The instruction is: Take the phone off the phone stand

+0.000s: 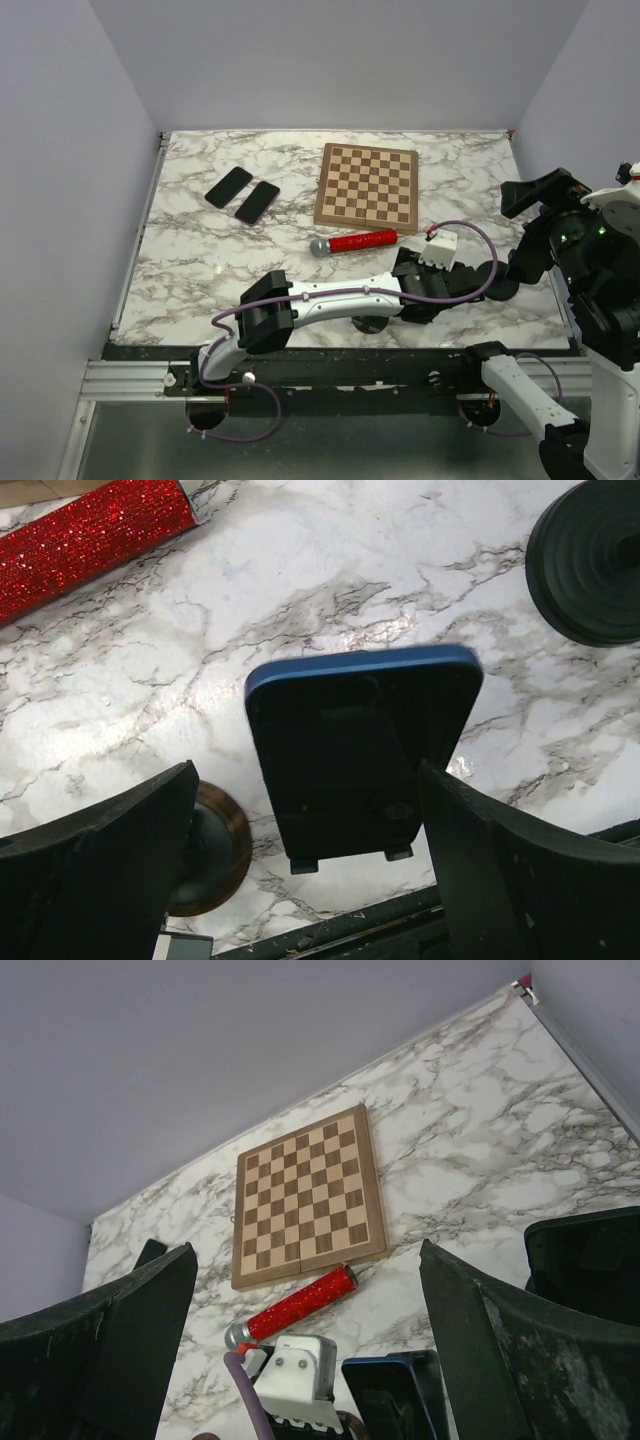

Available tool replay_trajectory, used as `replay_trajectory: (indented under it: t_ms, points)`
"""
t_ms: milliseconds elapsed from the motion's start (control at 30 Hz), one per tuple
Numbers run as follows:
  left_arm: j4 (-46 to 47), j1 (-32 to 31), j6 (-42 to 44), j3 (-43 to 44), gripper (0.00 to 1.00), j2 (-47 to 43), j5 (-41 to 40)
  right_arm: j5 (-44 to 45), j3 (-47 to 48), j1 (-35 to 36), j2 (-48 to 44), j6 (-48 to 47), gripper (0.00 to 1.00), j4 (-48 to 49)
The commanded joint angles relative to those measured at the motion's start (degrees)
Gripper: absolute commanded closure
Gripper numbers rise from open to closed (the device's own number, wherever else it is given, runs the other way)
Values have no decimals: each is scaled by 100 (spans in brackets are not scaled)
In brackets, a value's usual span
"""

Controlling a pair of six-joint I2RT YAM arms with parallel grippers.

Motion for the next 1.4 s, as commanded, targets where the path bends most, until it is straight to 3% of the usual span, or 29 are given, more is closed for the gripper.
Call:
replay_trajectory:
  t_ms: [0, 367, 733, 967, 1067, 1367]
  points:
    - [-17, 24, 8, 142, 1, -25, -7, -96, -64, -19, -45, 64, 0, 106]
    - [167, 56, 35, 339, 1, 242, 314, -76, -19, -18, -69, 55, 0, 67]
    - [79, 82, 78, 652, 5, 565, 120, -79, -31, -18, -94, 46, 0, 81]
    - [211, 76, 236, 446, 28, 426, 35, -96, -66, -23, -102, 55, 0, 125]
    - [388, 68, 365, 246, 43, 237, 34, -121, -82, -19, -105, 63, 0, 142]
    - [529, 23, 831, 27, 63, -481, 442, -156, -112, -18, -132, 107, 0, 179]
